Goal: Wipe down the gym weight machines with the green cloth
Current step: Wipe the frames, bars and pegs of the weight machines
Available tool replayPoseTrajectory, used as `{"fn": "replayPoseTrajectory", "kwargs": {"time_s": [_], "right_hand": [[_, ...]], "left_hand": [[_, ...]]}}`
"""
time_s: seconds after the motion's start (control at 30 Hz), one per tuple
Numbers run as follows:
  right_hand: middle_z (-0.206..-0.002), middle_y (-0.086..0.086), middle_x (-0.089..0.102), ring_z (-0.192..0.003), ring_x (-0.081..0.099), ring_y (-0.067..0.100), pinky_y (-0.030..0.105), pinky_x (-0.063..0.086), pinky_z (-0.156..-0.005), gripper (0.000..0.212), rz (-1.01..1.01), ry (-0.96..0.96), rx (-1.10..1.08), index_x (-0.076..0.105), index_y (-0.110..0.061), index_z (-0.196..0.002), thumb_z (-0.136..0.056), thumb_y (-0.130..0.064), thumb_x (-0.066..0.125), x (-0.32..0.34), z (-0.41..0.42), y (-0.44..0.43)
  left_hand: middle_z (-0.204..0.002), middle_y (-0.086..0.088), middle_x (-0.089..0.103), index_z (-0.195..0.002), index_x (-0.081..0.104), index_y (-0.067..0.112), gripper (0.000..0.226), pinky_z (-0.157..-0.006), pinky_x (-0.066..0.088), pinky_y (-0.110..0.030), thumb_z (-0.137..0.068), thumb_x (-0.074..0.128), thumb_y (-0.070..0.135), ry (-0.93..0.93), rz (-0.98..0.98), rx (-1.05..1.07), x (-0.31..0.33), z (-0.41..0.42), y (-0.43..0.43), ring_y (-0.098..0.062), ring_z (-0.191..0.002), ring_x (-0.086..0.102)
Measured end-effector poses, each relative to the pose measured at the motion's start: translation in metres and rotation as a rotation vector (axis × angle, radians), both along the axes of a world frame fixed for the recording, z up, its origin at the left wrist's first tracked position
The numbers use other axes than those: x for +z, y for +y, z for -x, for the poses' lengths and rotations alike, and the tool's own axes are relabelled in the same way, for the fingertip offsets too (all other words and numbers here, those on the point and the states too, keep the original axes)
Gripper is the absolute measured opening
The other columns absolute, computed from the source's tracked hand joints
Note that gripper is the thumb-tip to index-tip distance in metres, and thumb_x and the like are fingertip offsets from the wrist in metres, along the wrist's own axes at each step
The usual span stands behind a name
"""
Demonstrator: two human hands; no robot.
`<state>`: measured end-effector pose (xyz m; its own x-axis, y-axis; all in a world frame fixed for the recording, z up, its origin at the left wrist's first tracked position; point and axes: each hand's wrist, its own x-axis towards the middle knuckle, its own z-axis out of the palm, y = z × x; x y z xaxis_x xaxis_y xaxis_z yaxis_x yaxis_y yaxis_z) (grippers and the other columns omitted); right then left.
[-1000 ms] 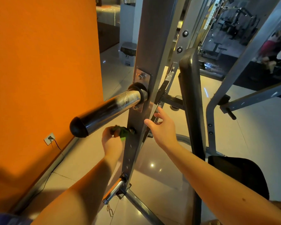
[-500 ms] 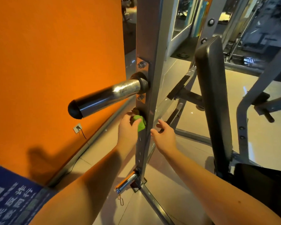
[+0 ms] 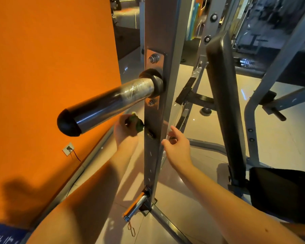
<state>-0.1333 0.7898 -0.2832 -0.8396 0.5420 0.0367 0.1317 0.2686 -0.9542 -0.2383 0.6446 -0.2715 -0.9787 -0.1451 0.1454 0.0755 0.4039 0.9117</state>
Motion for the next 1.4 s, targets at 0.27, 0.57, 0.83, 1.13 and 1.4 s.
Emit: {"fn": "replayPoseTrajectory", "kwargs": {"time_s": [0.27, 0.57, 0.83, 1.13, 1.4], "right_hand": [[-0.132, -0.008, 0.056, -0.116, 0.059, 0.012, 0.032, 0.056, -0.100, 0.054, -0.067, 0.006, -0.007, 0.052, -0.029, -0.145, -0.095, -0.019, 0.070, -0.062, -0.016, 0.000], [-0.116, -0.015, 0.063, -0.107, 0.062, 0.005, 0.033, 0.059, -0.093, 0.038, -0.151, 0.158, 0.033, 0.062, -0.031, -0.126, -0.092, -0.020, 0.074, -0.119, -0.011, -0.004], [-0.115, -0.014, 0.065, -0.101, 0.064, 0.004, 0.014, 0.057, -0.082, 0.032, -0.145, 0.328, 0.010, 0.061, -0.032, -0.119, -0.092, -0.024, 0.075, -0.147, 0.007, 0.002], [-0.116, -0.014, 0.065, -0.106, 0.062, 0.004, 0.020, 0.057, -0.086, 0.044, -0.317, 0.656, -0.002, 0.059, -0.032, -0.132, -0.092, -0.029, 0.076, -0.199, 0.025, 0.003], [-0.099, -0.016, 0.068, -0.093, 0.064, 0.000, 0.006, 0.052, -0.075, 0.049, -0.339, 0.729, 0.036, 0.058, -0.027, -0.134, -0.090, -0.025, 0.078, -0.198, 0.027, 0.011]], "left_hand": [[-0.117, 0.002, 0.060, -0.117, 0.059, 0.022, 0.019, -0.084, 0.043, -0.006, -0.099, 0.064, 0.018, 0.150, -0.128, -0.061, -0.054, -0.053, 0.016, -0.008, -0.107, 0.057], [-0.108, 0.005, 0.060, -0.104, 0.068, 0.023, 0.009, -0.093, 0.052, -0.028, -0.098, 0.064, 0.018, 0.185, 0.131, -0.219, -0.165, -0.062, 0.024, -0.011, -0.102, 0.057], [-0.107, 0.015, 0.057, -0.118, 0.072, 0.015, 0.024, -0.090, 0.043, -0.003, -0.094, 0.072, 0.018, 0.378, -0.127, -0.150, -0.173, -0.043, 0.035, 0.000, -0.105, 0.055], [-0.130, 0.004, 0.048, -0.132, 0.067, 0.010, 0.035, -0.109, 0.038, -0.023, -0.097, 0.063, 0.010, 0.986, -0.046, -0.181, -0.240, -0.012, 0.040, -0.021, -0.126, 0.045], [-0.130, 0.004, 0.057, -0.136, 0.059, 0.019, 0.041, -0.097, 0.035, -0.007, -0.096, 0.068, 0.017, 0.817, -0.176, -0.221, -0.228, -0.017, 0.032, -0.012, -0.124, 0.050]]}}
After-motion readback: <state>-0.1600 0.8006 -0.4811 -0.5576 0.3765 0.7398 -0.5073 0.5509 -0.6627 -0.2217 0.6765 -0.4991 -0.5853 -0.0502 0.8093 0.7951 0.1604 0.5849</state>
